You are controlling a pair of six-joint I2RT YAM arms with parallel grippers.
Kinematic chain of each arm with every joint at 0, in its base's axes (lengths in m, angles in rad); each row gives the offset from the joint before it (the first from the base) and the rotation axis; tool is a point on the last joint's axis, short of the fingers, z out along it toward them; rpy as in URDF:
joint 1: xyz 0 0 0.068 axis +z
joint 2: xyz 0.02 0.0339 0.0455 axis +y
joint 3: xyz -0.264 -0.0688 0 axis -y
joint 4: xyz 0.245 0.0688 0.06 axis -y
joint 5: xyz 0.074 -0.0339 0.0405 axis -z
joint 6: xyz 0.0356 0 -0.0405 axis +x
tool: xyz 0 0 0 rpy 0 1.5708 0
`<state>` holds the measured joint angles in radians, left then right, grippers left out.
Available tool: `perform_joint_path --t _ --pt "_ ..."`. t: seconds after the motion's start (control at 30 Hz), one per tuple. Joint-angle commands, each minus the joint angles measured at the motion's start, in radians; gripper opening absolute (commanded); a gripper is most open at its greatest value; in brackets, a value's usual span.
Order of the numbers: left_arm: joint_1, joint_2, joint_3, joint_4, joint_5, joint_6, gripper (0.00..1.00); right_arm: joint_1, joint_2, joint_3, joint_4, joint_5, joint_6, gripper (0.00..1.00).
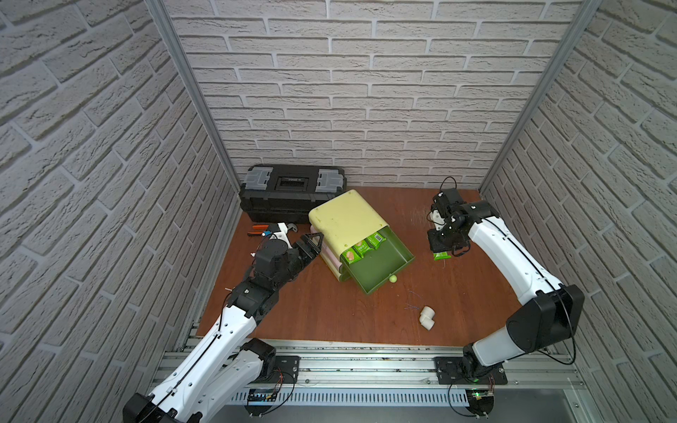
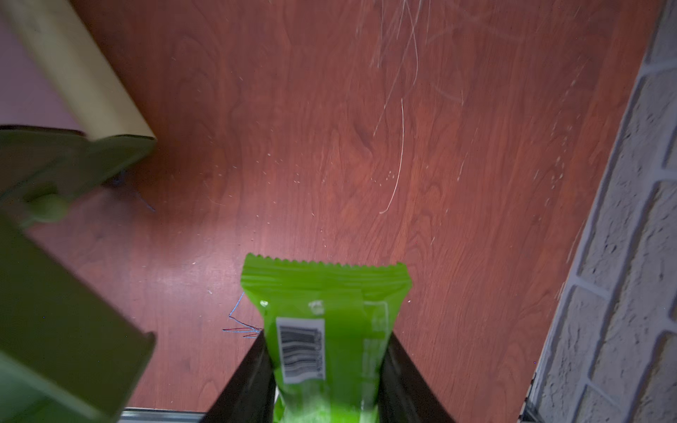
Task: Take the cookies out of the drawer
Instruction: Place the cookie at the center of the board.
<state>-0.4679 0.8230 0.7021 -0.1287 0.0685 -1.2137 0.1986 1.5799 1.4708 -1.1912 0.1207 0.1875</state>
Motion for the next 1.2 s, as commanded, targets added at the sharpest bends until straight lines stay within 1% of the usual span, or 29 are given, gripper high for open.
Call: perform_joint_path --t 0.0,0.17,0.43,0.63,0.73,0.83,1.0,1.07,1.17 --pt "-0.014 0.016 0.028 0.014 -0.013 0.014 0.79 -0.024 0.069 -0.029 0.059 -0.020 0.029 0.02" --pt "-0.022 0.042 0.047 0.006 -0.009 0.014 0.79 -0.053 0.168 -0.050 0.104 0.006 0.009 0.03" --pt "-0.028 0.057 0.050 0.012 -0.018 0.013 0.79 -0.124 0.274 -0.083 0.172 -0.044 -0.010 0.05" --pt "-0.034 0.066 0.050 0.013 -0.022 0.014 0.78 -0.155 0.330 -0.108 0.199 -0.046 -0.024 0.09" --pt "-0.038 0.069 0.050 0.014 -0.025 0.013 0.79 -0.157 0.344 -0.117 0.205 -0.037 -0.029 0.15" --pt "-0.041 0.071 0.051 0.010 -0.029 0.015 0.78 -0.157 0.354 -0.123 0.207 -0.035 -0.027 0.24" --pt "-0.041 0.067 0.047 -0.001 -0.035 0.011 0.78 -0.157 0.346 -0.132 0.209 -0.025 -0.029 0.48" --pt "-0.041 0.067 0.047 0.000 -0.037 0.009 0.78 -0.157 0.333 -0.133 0.206 -0.023 -0.030 0.56" --pt "-0.041 0.065 0.046 -0.003 -0.038 0.008 0.79 -0.156 0.305 -0.135 0.198 -0.022 -0.031 0.64"
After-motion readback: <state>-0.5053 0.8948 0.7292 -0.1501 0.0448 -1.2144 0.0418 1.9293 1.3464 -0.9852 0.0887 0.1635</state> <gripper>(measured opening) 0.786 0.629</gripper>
